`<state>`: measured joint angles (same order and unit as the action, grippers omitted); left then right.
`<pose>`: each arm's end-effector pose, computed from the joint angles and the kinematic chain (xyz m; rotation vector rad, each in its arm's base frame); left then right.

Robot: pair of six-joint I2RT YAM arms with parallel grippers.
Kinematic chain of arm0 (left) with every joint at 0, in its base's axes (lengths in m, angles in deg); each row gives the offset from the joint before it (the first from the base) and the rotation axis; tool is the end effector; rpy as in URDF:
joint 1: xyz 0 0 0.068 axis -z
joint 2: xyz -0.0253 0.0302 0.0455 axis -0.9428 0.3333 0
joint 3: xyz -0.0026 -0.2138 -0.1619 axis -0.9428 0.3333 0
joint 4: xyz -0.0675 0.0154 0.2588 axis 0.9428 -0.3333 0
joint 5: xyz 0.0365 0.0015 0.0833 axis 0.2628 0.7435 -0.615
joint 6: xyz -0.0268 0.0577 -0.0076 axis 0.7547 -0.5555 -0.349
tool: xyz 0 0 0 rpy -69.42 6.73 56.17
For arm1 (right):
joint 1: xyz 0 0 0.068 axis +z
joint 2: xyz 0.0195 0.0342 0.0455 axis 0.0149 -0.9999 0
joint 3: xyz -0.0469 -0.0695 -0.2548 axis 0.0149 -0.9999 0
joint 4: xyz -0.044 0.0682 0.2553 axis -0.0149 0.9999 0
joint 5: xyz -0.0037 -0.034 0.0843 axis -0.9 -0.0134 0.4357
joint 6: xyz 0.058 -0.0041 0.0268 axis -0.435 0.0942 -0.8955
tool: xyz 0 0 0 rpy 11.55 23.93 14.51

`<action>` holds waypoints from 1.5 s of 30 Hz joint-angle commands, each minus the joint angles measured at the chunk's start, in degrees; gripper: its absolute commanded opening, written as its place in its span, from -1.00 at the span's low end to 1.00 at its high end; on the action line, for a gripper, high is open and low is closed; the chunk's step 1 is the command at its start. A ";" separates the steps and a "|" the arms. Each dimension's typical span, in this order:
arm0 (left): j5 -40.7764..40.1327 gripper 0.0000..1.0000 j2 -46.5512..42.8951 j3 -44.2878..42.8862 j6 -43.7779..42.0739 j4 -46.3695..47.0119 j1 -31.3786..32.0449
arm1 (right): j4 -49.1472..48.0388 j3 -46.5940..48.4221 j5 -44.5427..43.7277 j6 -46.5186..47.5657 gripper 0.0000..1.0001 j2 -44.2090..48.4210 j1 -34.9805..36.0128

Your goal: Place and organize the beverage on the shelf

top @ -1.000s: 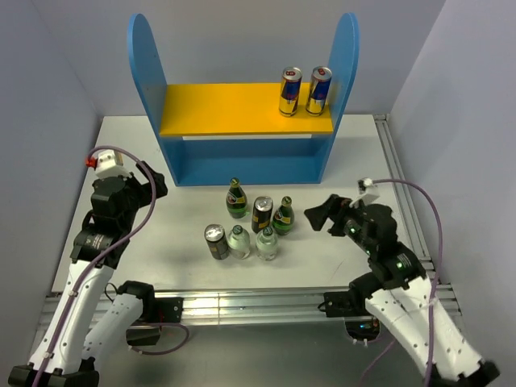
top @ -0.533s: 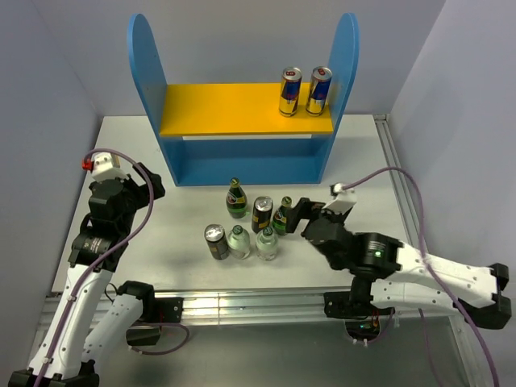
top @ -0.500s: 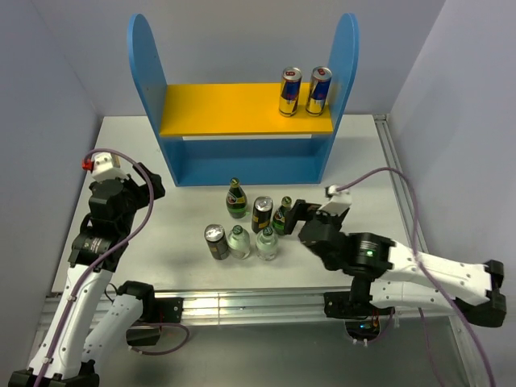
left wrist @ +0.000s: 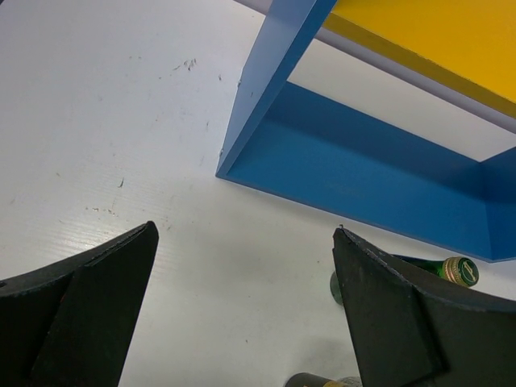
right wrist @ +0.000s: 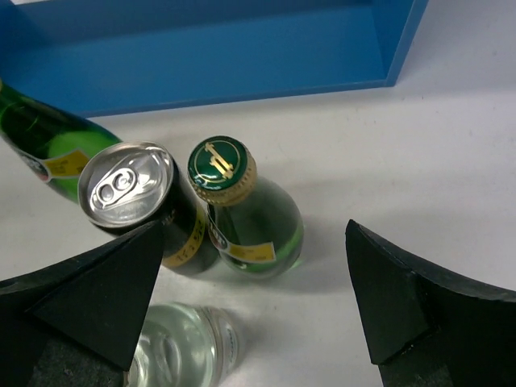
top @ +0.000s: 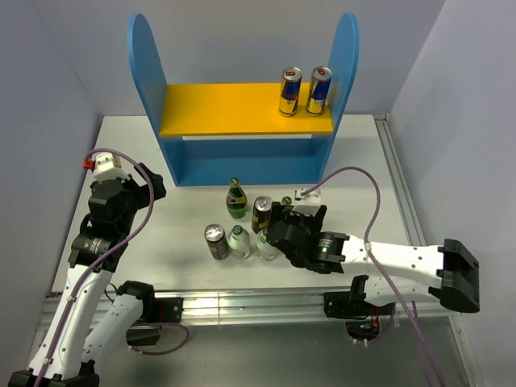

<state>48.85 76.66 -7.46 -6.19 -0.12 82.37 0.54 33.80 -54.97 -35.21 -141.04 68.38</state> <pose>0.1704 -0.0227 0.3363 -0.4327 1.8175 -0.2339 0.1202 0.1949 0.2394 0.1120 1.9127 0.1095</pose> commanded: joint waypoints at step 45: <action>0.90 0.93 0.83 -1.60 -1.80 1.74 -1.20 | -22.17 37.43 -1.31 39.64 -1.00 -10.28 -10.43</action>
<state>49.07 77.51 -7.46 -7.20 -0.08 81.67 -11.11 62.71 -55.52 -5.90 -150.42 58.13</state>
